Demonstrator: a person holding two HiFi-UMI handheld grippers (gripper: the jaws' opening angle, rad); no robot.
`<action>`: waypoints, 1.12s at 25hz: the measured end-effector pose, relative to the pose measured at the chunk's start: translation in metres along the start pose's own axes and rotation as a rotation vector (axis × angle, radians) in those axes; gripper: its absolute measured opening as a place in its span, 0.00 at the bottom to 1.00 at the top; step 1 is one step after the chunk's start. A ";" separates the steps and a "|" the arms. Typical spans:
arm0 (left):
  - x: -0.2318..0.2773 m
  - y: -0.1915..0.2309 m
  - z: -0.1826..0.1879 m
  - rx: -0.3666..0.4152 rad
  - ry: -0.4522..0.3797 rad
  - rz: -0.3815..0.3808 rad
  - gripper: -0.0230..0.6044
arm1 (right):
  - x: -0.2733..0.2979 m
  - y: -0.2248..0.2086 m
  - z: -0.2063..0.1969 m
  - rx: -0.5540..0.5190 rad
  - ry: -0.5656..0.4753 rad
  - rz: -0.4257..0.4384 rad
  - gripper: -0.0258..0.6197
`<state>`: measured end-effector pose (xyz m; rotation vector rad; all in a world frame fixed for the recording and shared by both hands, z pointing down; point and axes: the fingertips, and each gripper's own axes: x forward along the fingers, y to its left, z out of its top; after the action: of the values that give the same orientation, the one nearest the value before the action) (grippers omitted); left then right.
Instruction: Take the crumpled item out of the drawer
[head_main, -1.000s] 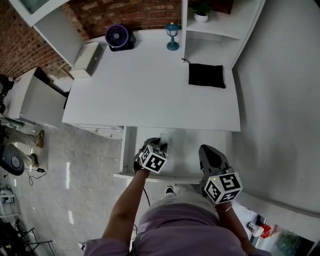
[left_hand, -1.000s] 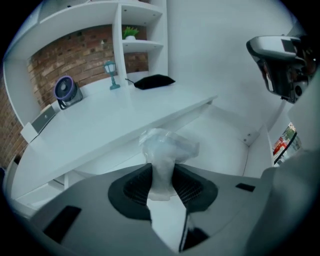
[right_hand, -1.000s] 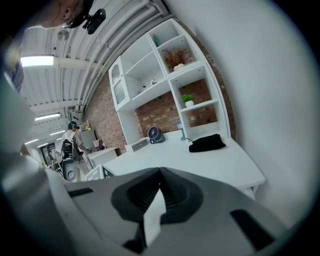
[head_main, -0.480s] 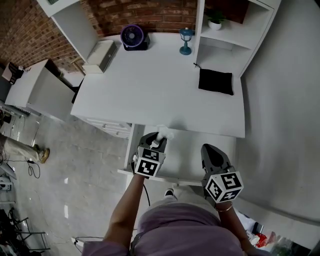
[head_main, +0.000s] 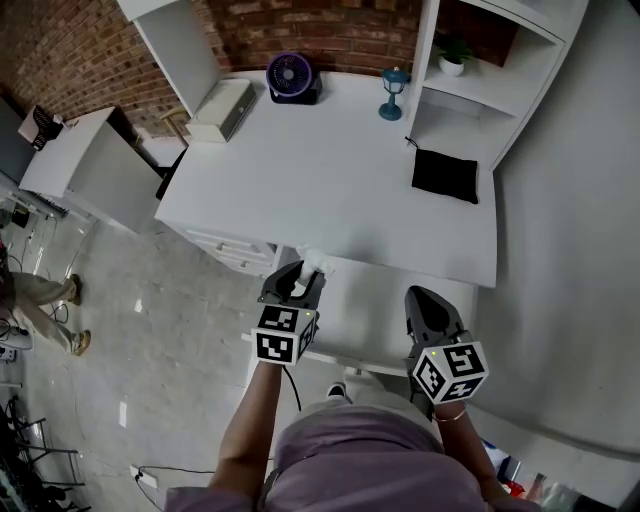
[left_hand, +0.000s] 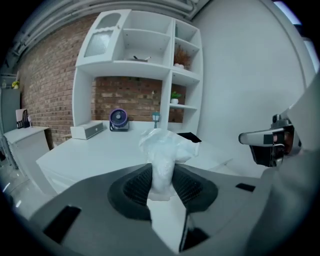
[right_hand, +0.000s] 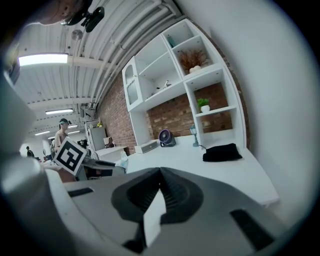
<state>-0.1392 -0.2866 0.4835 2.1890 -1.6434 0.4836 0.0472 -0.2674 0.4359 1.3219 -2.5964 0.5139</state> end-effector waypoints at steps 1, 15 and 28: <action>-0.004 0.002 0.002 -0.010 -0.013 0.007 0.24 | 0.001 0.002 0.001 -0.005 -0.002 0.003 0.04; -0.054 0.025 0.013 -0.131 -0.146 0.083 0.24 | 0.001 0.024 0.006 -0.035 -0.015 0.039 0.04; -0.074 0.028 0.011 -0.178 -0.194 0.110 0.24 | -0.004 0.031 0.005 -0.034 -0.018 0.062 0.04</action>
<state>-0.1848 -0.2369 0.4412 2.0766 -1.8374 0.1491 0.0248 -0.2493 0.4234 1.2441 -2.6560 0.4678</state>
